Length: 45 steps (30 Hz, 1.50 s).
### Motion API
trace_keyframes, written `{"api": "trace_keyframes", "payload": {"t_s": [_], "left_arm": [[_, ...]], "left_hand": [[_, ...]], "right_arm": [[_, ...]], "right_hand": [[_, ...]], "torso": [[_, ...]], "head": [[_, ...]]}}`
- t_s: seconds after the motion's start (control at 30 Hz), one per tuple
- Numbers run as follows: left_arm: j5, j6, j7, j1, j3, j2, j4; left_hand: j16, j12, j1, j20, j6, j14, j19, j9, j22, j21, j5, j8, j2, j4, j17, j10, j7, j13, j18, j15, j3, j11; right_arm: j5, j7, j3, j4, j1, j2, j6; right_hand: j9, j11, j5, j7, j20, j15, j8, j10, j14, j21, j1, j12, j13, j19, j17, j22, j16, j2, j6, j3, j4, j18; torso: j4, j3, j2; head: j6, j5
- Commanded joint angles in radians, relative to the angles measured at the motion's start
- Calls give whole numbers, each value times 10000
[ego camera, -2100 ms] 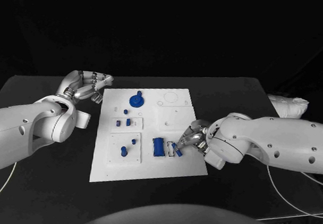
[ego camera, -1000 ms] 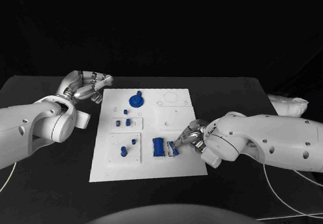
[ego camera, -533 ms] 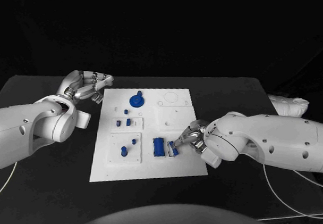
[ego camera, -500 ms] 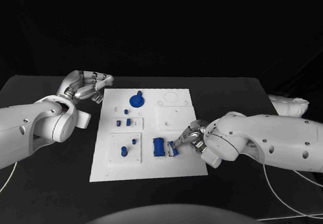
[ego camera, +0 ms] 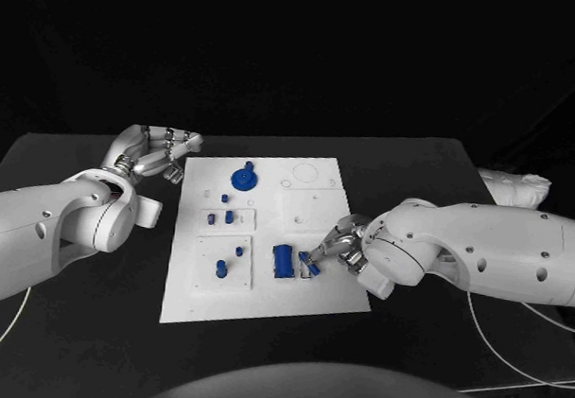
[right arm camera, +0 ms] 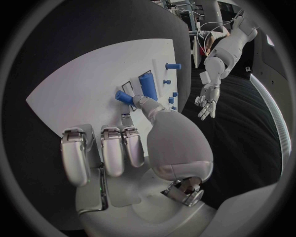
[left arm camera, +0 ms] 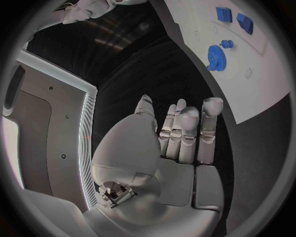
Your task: Assemble the parts on the task board
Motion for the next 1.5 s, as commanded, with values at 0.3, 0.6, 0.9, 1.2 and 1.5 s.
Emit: {"api": "trace_keyframes", "payload": {"t_s": [0.3, 0.6, 0.9, 1.2, 1.5], "left_arm": [[-4, 149, 63, 8, 6, -3, 13], [-4, 147, 65, 8, 6, 0, 13], [-4, 151, 66, 8, 6, 3, 4], [-4, 155, 64, 7, 5, 8, -8], [-4, 156, 66, 7, 5, 8, -23]], "left_hand": [[1, 23, -3, -22, -25, -41, -15, 1, 10, 25, 53, 55, 105, -7, -9, 28, 0, 12, 118, 4, -43, -34], [-4, 22, 8, -22, -22, -44, -18, 1, 10, 23, 54, 57, 114, -8, -16, 28, -1, 12, 119, 4, -49, -35], [-4, 22, 8, -22, -22, -44, -18, 1, 10, 23, 54, 57, 114, -8, -16, 28, -1, 12, 119, 4, -49, -35], [-4, 22, 8, -22, -22, -44, -18, 1, 10, 23, 54, 57, 114, -8, -16, 28, -1, 12, 119, 4, -49, -35], [-4, 22, 8, -22, -22, -44, -18, 1, 10, 23, 54, 57, 114, -8, -16, 28, -1, 12, 119, 4, -49, -35]], "right_arm": [[34, -228, -7, -22, -42, 39, 337], [64, -195, -8, -31, -45, 52, 210], [100, -166, -8, -57, -47, 60, 158], [104, -194, -8, -57, -48, 59, 253], [141, -164, -8, -23, -48, 55, 306]], "right_hand": [[-70, 60, -106, 60, 6, 23, -141, 1057, 1043, 45, -206, 66, 2635, 1046, 2634, 2635, 41, -55, -54, -184, 93, -67], [-128, 30, -378, 6, 28, 21, -172, 1057, 1043, 45, -444, 66, 2635, 1046, 2634, 2635, 41, 14, 181, -364, 344, -67], [-245, -48, -671, -77, -24, -49, -251, 1057, 1043, 45, -521, 66, 2635, 1046, 2634, 2635, 41, 84, 436, -433, 485, -67], [-363, -38, -872, -54, -41, -53, -391, 1057, 1043, 45, -634, 66, 2635, 1046, 2634, 2635, 41, -23, 452, -576, 573, -67], [-444, -23, -959, -39, -35, -41, -479, 1057, 1043, 45, -779, 66, 2635, 1046, 2634, 2635, 41, -144, 502, -750, 667, -67]], "torso": [[2, 3, -11], [4, 0, -9], [3, 3, -13], [5, 5, -6], [5, 3, -6]], "head": [[0, 11], [0, 7], [0, 0], [0, 6], [0, 15]]}}
